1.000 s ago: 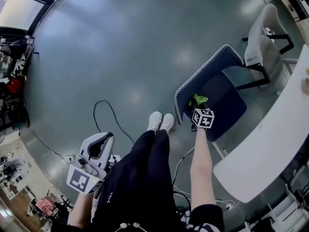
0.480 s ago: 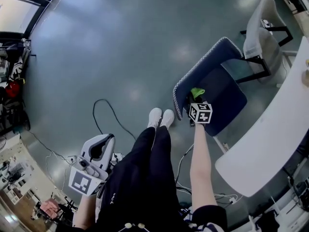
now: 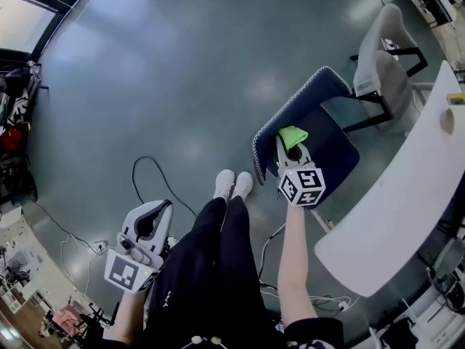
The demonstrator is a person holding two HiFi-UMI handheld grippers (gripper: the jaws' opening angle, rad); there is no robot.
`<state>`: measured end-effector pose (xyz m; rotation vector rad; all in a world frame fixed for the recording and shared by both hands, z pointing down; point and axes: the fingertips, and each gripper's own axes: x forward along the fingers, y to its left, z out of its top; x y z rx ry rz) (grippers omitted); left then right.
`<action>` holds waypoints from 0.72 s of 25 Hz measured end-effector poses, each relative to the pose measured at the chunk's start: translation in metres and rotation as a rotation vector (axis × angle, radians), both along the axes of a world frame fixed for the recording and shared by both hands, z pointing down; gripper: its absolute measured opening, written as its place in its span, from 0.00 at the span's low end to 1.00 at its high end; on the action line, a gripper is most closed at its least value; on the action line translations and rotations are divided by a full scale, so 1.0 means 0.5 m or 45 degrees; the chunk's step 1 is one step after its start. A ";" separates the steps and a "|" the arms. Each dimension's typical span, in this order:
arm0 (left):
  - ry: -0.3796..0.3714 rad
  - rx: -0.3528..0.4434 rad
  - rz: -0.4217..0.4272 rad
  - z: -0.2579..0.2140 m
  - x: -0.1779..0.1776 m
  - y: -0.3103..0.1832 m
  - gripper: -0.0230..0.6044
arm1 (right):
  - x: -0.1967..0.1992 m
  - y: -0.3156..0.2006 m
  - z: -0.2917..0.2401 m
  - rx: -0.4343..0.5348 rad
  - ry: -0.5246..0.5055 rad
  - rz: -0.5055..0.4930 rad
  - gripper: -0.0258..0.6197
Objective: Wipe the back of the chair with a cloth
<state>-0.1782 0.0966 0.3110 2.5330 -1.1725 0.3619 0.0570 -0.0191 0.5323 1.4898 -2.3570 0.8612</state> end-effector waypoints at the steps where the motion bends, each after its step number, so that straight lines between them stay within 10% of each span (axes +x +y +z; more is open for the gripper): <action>1: 0.001 0.004 -0.002 -0.001 0.000 -0.002 0.03 | -0.005 -0.006 -0.027 0.031 -0.014 -0.004 0.07; 18: -0.012 0.022 -0.011 -0.012 0.001 -0.020 0.03 | -0.046 -0.081 -0.294 0.410 -0.159 -0.023 0.07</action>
